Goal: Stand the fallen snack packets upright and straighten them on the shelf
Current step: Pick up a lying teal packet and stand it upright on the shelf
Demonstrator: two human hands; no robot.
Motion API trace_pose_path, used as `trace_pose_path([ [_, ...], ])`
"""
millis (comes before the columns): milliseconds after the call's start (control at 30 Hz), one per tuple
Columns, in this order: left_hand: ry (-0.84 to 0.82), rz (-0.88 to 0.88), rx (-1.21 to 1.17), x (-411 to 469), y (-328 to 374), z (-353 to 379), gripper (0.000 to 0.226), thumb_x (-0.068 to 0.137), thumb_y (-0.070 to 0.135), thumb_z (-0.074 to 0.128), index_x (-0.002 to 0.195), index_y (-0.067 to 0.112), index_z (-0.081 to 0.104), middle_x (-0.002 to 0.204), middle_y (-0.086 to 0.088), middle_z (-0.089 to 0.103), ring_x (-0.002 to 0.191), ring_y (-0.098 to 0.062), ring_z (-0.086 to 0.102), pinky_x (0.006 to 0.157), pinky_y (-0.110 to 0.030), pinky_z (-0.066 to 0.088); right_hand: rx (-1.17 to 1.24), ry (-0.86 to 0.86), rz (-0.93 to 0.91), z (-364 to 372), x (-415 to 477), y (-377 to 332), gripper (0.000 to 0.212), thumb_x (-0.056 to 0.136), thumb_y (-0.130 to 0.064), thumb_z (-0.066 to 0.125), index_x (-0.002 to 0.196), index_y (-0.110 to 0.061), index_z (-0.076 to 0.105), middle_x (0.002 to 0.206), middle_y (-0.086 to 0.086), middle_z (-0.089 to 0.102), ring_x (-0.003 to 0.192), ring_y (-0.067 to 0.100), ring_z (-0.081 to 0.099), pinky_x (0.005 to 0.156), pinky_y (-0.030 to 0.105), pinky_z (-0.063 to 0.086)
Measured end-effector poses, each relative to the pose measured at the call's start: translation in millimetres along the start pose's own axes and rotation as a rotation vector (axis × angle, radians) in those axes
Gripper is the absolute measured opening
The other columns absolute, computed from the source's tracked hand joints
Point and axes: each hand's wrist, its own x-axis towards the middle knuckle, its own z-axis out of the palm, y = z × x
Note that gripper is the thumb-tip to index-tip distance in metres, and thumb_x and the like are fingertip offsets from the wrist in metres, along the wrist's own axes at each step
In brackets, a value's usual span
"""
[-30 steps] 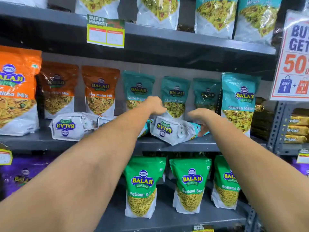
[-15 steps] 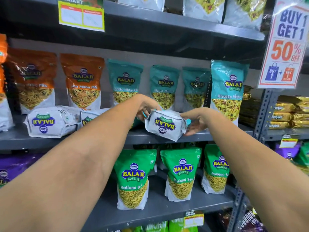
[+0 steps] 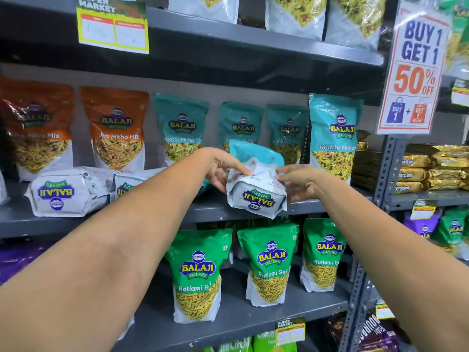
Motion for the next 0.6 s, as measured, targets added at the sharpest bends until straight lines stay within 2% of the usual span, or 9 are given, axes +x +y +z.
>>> trace_pose_path([
  [100, 0.106, 0.124, -0.023, 6.5, 7.1, 6.1, 0.022, 0.077, 0.019, 0.076, 0.087, 0.009, 0.059, 0.071, -0.006, 0.066, 0.061, -0.015, 0.062, 0.076, -0.040, 0.059, 0.038, 0.066, -0.133, -9.9, 3.3, -2.8, 0.039, 0.086, -0.002, 0.063, 0.122, -0.017, 0.057, 0.083, 0.011, 0.065, 0.047, 0.018, 0.064, 0.049, 0.036, 0.058],
  [167, 0.182, 0.222, -0.052, 13.9, 12.0, 12.2, 0.044, 0.071, 0.017, 0.081, 0.106, 0.007, 0.057, 0.092, -0.007, 0.062, 0.078, -0.018, 0.053, 0.074, -0.041, 0.055, 0.054, 0.105, -0.233, -17.9, 9.1, -5.6, 0.041, 0.085, 0.001, 0.065, 0.120, -0.019, 0.058, 0.080, 0.010, 0.064, 0.037, 0.011, 0.061, 0.037, 0.029, 0.053],
  [200, 0.232, 0.267, -0.067, 17.9, 13.4, 15.4, 0.060, 0.068, 0.017, 0.083, 0.118, 0.009, 0.051, 0.101, -0.008, 0.056, 0.083, -0.019, 0.049, 0.068, -0.037, 0.054, 0.052, 0.119, -0.283, -21.2, 13.4, -7.5, 0.041, 0.084, 0.002, 0.066, 0.118, -0.019, 0.058, 0.080, 0.011, 0.064, 0.039, 0.011, 0.062, 0.037, 0.028, 0.053],
  [300, 0.353, 0.371, -0.125, 31.4, 7.3, 25.4, 0.081, 0.066, 0.013, 0.084, 0.129, 0.014, 0.034, 0.120, -0.009, 0.046, 0.086, -0.018, 0.051, 0.057, -0.032, 0.048, 0.031, 0.123, -0.436, -28.6, 29.1, -5.4, 0.042, 0.079, 0.004, 0.070, 0.112, -0.018, 0.057, 0.091, 0.013, 0.062, 0.063, 0.020, 0.064, 0.061, 0.042, 0.061],
  [333, 0.384, 0.392, -0.122, 36.9, 2.5, 30.6, 0.085, 0.065, 0.012, 0.084, 0.131, 0.014, 0.031, 0.127, -0.010, 0.044, 0.093, -0.021, 0.053, 0.063, -0.034, 0.051, 0.002, 0.123, -0.489, -29.8, 37.2, 0.7, 0.042, 0.077, 0.005, 0.071, 0.110, -0.016, 0.056, 0.091, 0.013, 0.060, 0.066, 0.020, 0.062, 0.064, 0.039, 0.060],
  [400, 0.442, 0.422, -0.079, 48.9, -11.0, 36.6, 0.098, 0.063, 0.013, 0.085, 0.139, 0.013, 0.023, 0.139, -0.005, 0.038, 0.116, -0.025, 0.046, 0.083, -0.037, 0.047, -0.080, 0.129, -0.577, -25.6, 49.3, 15.6, 0.042, 0.075, 0.003, 0.073, 0.107, -0.014, 0.052, 0.094, 0.008, 0.056, 0.071, 0.016, 0.058, 0.059, 0.019, 0.054],
  [467, 0.510, 0.447, -0.063, 60.8, -23.2, 41.4, 0.104, 0.063, 0.015, 0.086, 0.142, 0.012, 0.019, 0.138, 0.001, 0.035, 0.119, -0.019, 0.037, 0.092, -0.031, 0.038, -0.119, 0.150, -0.632, -22.7, 62.2, 32.2, 0.041, 0.075, -0.001, 0.075, 0.103, -0.013, 0.048, 0.101, 0.006, 0.053, 0.085, 0.017, 0.054, 0.061, 0.008, 0.045],
  [533, 0.543, 0.473, -0.058, 69.4, -29.9, 41.1, 0.104, 0.059, 0.019, 0.088, 0.140, 0.014, 0.022, 0.138, -0.003, 0.038, 0.118, -0.020, 0.038, 0.099, -0.033, 0.038, -0.100, 0.149, -0.630, -22.8, 73.9, 40.5, 0.043, 0.076, -0.006, 0.076, 0.103, -0.012, 0.043, 0.105, 0.008, 0.052, 0.094, 0.018, 0.051, 0.070, 0.015, 0.045],
  [600, 0.562, 0.470, 0.006, 71.0, -28.8, 40.7, 0.099, 0.056, 0.022, 0.090, 0.133, 0.013, 0.028, 0.126, -0.005, 0.043, 0.113, -0.021, 0.041, 0.094, -0.033, 0.039, -0.073, 0.132, -0.585, -27.3, 82.7, 40.1, 0.054, 0.073, -0.008, 0.079, 0.110, -0.012, 0.039, 0.112, 0.011, 0.054, 0.097, 0.020, 0.053, 0.076, 0.022, 0.049],
])
